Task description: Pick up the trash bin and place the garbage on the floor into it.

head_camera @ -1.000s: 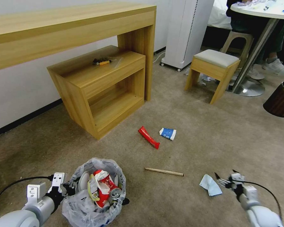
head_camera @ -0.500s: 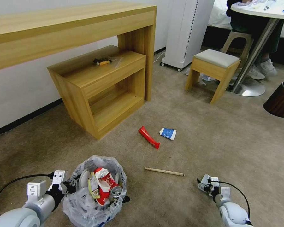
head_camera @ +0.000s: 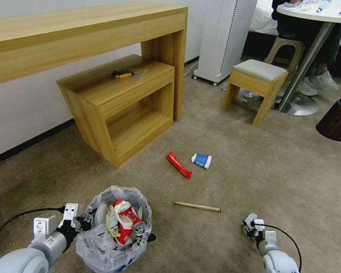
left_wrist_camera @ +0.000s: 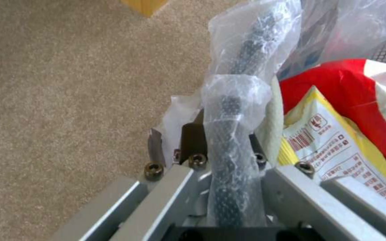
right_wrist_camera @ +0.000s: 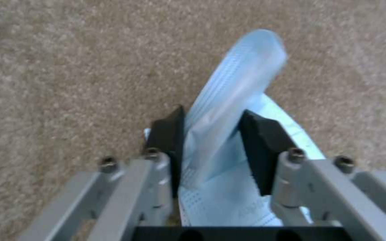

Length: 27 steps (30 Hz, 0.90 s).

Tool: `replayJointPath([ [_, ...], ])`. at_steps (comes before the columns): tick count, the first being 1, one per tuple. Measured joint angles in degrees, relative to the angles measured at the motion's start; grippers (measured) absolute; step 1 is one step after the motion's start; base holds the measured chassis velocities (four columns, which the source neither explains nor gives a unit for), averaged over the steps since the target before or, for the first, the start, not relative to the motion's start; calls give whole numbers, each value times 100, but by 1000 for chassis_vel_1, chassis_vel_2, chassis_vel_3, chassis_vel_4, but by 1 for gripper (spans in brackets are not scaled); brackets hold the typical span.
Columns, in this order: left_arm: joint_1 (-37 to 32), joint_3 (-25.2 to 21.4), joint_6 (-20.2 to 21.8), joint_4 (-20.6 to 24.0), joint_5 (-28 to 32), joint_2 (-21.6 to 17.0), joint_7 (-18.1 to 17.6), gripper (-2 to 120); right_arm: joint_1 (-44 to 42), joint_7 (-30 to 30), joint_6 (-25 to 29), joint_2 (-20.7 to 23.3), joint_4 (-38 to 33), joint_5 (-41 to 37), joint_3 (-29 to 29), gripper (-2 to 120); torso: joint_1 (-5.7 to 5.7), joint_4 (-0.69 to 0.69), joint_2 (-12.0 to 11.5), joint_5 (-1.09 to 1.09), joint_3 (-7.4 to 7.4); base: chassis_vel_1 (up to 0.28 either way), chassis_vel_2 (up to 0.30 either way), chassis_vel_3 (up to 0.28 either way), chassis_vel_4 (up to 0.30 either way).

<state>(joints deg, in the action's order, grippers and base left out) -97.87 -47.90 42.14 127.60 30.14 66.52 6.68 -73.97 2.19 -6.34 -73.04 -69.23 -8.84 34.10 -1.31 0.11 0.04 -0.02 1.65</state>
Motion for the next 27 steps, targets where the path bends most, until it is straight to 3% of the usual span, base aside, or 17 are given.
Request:
replayJointPath([
  [8,-13,-22,0,55,58,-11,-12,0,-167,-20,136,39,-455,301,36,2,0,0,0,0,0,0,0,0,0],
  [16,-10,-59,0,94,140,26,-48,0,-245,-2,110,356,-1466,428,114,0,0,1,0,-3,0,0,0,0,0],
  [21,-3,-67,0,101,201,23,-119,0,-4,250,-135,1053,-2464,78,-2,0,0,1,0,1,0,0,0,0,0],
  [23,6,-52,0,101,219,40,-169,0,474,817,-168,1654,-2990,-326,-373,0,0,0,0,2,0,0,0,0,0],
  [27,15,-23,0,97,251,71,-269,0,1152,1376,-183,2085,-3247,-808,-996,0,0,0,0,3,0,0,0,0,0],
])
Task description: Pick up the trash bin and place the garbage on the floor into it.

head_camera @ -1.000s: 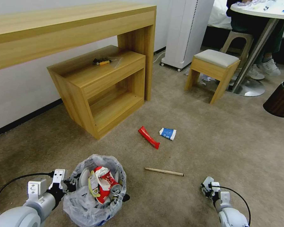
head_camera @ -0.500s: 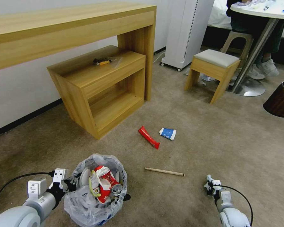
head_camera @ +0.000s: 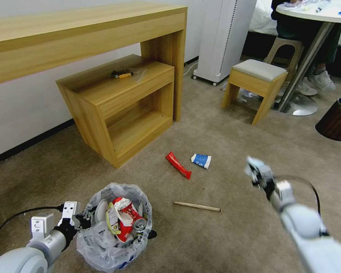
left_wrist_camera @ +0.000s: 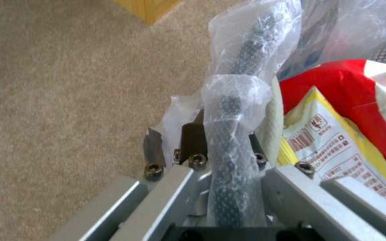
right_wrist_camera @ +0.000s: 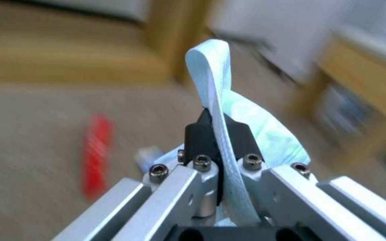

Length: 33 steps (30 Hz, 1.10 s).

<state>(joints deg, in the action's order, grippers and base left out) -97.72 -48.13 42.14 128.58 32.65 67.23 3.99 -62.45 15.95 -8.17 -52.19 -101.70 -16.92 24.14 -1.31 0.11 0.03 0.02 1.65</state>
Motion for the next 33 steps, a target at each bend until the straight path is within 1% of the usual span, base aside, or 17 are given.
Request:
replayJointPath([
  [3,30,7,0,-18,55,48,-106,0,997,757,-151,175,-152,-766,-1243,0,0,1,0,-5,1,0,0,0,0],
  [4,30,7,0,-18,55,48,-106,0,997,757,-151,175,-152,-766,-1243,0,0,1,0,-5,1,0,0,0,0],
  [5,31,3,0,-20,61,59,-118,0,1313,951,-203,160,-179,-942,-1618,0,0,0,0,-3,1,0,0,0,0],
  [6,28,-6,0,-20,65,74,-130,0,1692,1148,-275,125,-200,-1122,-2061,0,0,1,0,-3,1,0,0,0,0],
  [7,23,-13,0,-20,67,87,-136,0,2114,1344,-333,62,-209,-1291,-2532,0,0,-2,0,-3,1,0,0,0,0],
  [8,23,-13,0,-20,67,87,-136,0,2114,1344,-333,62,-209,-1291,-2532,0,0,-2,0,-3,1,0,0,0,0],
  [11,14,-34,0,-18,67,134,-172,0,2963,1725,-463,-201,-192,-1548,-3613,0,-1,-3,0,-2,1,0,0,0,0],
  [12,12,-41,0,-17,68,152,-182,0,3166,1799,-567,-300,-202,-1662,-3911,0,0,-2,0,-2,1,0,0,0,0],
  [13,12,-41,0,-17,68,152,-182,0,3166,1799,-567,-300,-202,-1662,-3911,0,0,-2,0,-2,1,0,0,0,0],
  [15,15,-57,0,-16,84,180,-218,0,3421,1779,-776,-434,-282,-2029,-4481,0,0,-1,0,-1,1,0,0,0,0],
  [16,20,-65,0,-19,95,188,-232,0,3496,1708,-859,-479,-329,-2211,-4719,0,0,0,0,-2,1,0,0,0,0],
  [17,20,-65,0,-19,95,188,-232,0,3496,1708,-859,-479,-329,-2211,-4719,0,0,0,0,-2,1,0,0,0,0],
  [19,31,-72,0,-52,107,195,-259,0,3617,1452,-1047,-566,-459,-2722,-5297,0,0,0,0,-2,1,0,0,0,0],
  [20,31,-72,0,-52,107,195,-259,0,3617,1452,-1047,-566,-459,-2722,-5297,0,0,0,0,-2,1,0,0,0,0],
  [25,55,-73,1,-77,114,210,-263,0,3695,1311,-1283,-675,-539,-3065,-5788,0,0,0,0,-2,1,0,0,0,0],
  [31,95,-63,1,-93,123,220,-280,0,3751,1212,-1334,-789,-312,-2887,-6049,0,0,1,0,-2,0,0,0,0,0],
  [33,106,-63,1,-93,132,218,-284,0,3769,1050,-1356,-858,-205,-2790,-6138,9,0,0,0,-3,0,0,0,0,0],
])
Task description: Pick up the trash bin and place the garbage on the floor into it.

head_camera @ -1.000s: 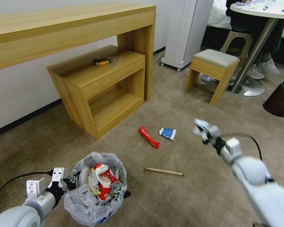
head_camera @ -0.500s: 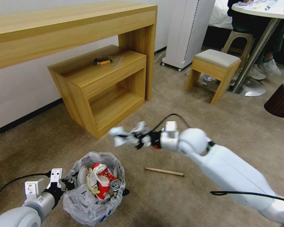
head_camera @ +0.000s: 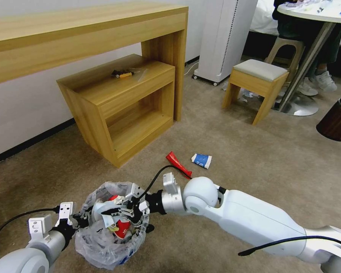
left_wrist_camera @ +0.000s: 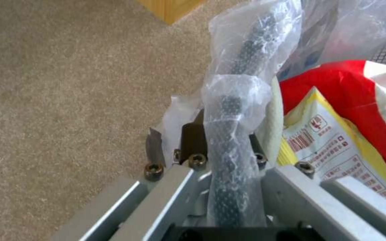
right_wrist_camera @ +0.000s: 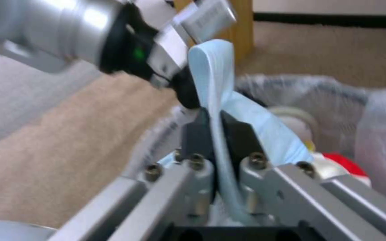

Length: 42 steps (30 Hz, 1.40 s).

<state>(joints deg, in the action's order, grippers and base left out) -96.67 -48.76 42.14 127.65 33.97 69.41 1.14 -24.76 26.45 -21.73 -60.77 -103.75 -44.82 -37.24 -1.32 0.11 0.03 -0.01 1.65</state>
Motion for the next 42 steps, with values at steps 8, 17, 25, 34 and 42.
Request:
replayJointPath([
  [8,19,-3,0,-23,6,-1,1,0,73,-277,-64,-222,68,-20,-130,38,0,0,0,0,0,0,0,0,0],
  [17,-5,-37,0,-37,6,0,36,0,128,-498,-119,-410,80,-37,-220,71,0,0,0,0,0,0,0,0,0],
  [25,16,-34,0,-50,6,-12,45,0,-87,-933,-122,-107,-244,22,104,98,0,0,0,-1,0,0,0,0,0],
  [34,41,-35,0,-133,-5,-23,124,0,-850,-1791,-284,485,-752,699,1297,100,1,0,0,-1,0,0,0,0,0],
  [42,35,-50,-1,-172,-17,-26,174,0,-2315,-2124,-118,1073,-909,1152,2916,100,1,1,0,-3,0,0,0,0,0],
])
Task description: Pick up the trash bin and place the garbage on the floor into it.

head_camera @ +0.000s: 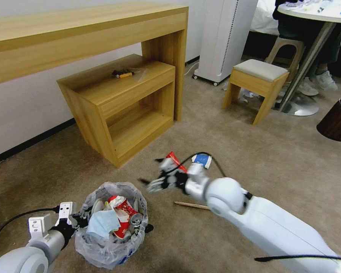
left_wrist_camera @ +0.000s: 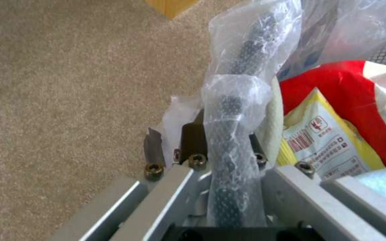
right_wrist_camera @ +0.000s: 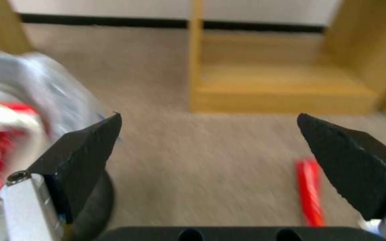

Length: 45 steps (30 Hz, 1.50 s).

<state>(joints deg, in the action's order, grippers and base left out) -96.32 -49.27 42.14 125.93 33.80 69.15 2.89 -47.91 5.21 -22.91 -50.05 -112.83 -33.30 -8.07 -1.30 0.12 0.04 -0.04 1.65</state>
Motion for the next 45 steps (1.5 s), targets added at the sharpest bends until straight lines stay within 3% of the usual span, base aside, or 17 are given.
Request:
replayJointPath([
  [3,-21,-18,0,-1,-13,-6,15,0,-600,634,257,187,250,165,756,100,0,0,0,1,-1,0,0,0,0],
  [8,-34,-21,0,13,-16,-40,16,0,-963,1113,732,261,786,497,1162,100,0,-1,0,0,0,0,0,0,0],
  [10,-43,-26,-1,42,-16,-57,8,0,-1216,1559,987,202,1339,741,1463,100,0,0,0,2,-1,0,0,0,0],
  [21,-184,-19,-2,64,-116,-61,-5,0,-1082,2674,1798,-393,3587,1815,1615,100,0,-1,0,2,0,0,0,0,0],
  [36,-154,148,-1,-18,-273,-25,-37,0,-400,3080,2099,-1164,5485,1954,1716,94,-1,-1,0,3,0,0,0,0,0],
  [45,-166,135,0,-10,-268,-80,-37,0,-166,3089,2242,-1540,5910,1974,1704,82,-1,-1,0,4,0,0,0,0,0],
])
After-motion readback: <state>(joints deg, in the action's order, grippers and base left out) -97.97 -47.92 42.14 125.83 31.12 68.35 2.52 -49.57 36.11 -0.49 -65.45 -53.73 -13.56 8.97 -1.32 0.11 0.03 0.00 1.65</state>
